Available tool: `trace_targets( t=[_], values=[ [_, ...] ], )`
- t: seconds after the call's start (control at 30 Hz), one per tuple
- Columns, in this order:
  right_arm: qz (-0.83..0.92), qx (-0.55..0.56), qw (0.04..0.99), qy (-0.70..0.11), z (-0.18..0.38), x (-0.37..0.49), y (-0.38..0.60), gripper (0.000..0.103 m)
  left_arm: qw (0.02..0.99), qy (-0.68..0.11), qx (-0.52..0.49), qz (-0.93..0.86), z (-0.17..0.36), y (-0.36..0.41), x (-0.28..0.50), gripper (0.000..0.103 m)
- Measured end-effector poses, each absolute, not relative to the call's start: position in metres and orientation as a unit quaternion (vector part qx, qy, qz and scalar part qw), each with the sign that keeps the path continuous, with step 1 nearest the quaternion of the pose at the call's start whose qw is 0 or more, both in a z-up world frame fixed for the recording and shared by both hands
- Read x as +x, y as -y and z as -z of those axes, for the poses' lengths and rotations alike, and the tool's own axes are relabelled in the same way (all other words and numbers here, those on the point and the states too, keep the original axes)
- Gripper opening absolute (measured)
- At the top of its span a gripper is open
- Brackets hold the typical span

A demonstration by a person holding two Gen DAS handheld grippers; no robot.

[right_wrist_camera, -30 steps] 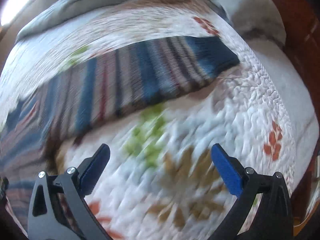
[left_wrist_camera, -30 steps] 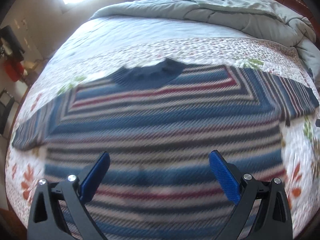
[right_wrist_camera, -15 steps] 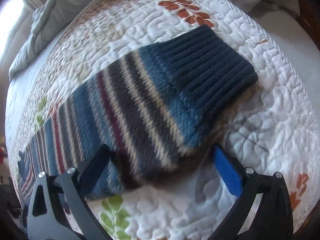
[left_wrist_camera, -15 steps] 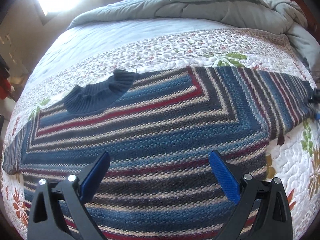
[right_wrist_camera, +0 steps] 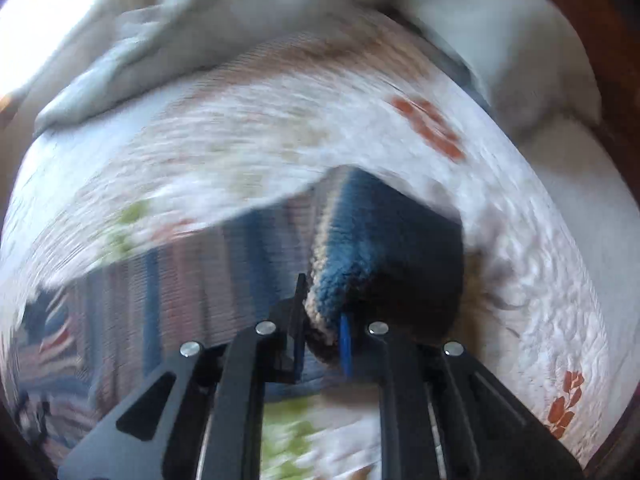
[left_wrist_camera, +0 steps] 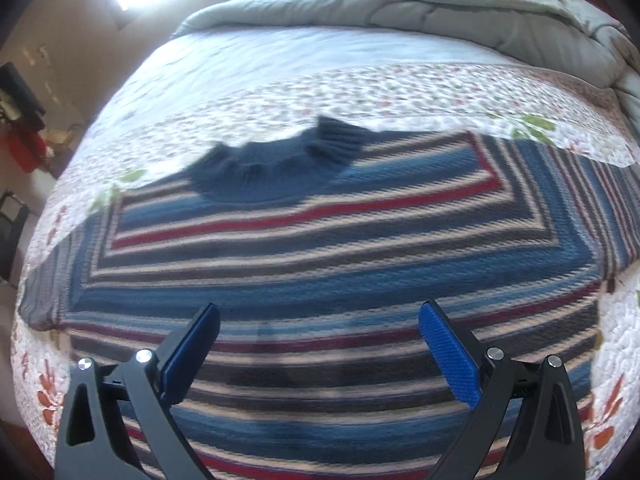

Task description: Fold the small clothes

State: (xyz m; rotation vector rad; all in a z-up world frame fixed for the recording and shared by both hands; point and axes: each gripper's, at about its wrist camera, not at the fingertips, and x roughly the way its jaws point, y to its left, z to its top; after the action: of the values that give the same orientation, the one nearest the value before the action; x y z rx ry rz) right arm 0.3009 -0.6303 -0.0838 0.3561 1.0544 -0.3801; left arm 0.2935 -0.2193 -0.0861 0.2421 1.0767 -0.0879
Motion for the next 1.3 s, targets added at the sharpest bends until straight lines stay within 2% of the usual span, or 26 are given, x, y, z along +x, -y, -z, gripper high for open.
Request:
trace_targets(
  t=[0.23,0.47,0.53,0.6,0.73,0.8,1.0,1.1,1.3],
  values=[
    [0.039,0.092,0.879,-0.466,0.048,0.317,0.479,0.012,0.855,-0.509,0.097,-0.001,0.073,0.154,0.293,0.099],
    [-0.073,0.056,0.882,-0.463,0.058,0.344,0.330,0.013,0.853,-0.515,0.076,-0.032,0.073,0.095,0.286,0.099],
    [-0.103,0.049,0.872,-0.476,0.073,0.345,0.298,0.018,0.851,-0.519,0.071,-0.036,0.076,0.087,0.285,0.099],
    [-0.128,0.050,0.859,-0.493,0.084,0.342,0.274,0.041,0.849,-0.524,0.066,-0.037,0.078,0.081,0.284,0.099],
    [-0.162,0.089,0.847,-0.499,0.090,0.317,0.271,0.044,0.846,-0.529,0.059,-0.026,0.079,0.082,0.282,0.099],
    [-0.176,0.135,0.844,-0.489,0.086,0.294,0.288,0.051,0.849,-0.525,0.056,-0.014,0.076,0.090,0.281,0.099],
    [-0.107,0.127,0.872,-0.460,0.082,0.226,0.319,0.052,0.858,-0.501,0.096,0.052,0.062,0.162,0.276,0.099],
    [-0.077,0.166,0.868,-0.462,0.089,0.217,0.342,0.054,0.860,-0.483,0.135,0.092,0.053,0.213,0.275,0.099],
    [-0.062,0.154,0.872,-0.461,0.089,0.216,0.356,0.058,0.822,-0.499,0.166,0.219,0.056,0.300,0.290,0.099]
  ],
)
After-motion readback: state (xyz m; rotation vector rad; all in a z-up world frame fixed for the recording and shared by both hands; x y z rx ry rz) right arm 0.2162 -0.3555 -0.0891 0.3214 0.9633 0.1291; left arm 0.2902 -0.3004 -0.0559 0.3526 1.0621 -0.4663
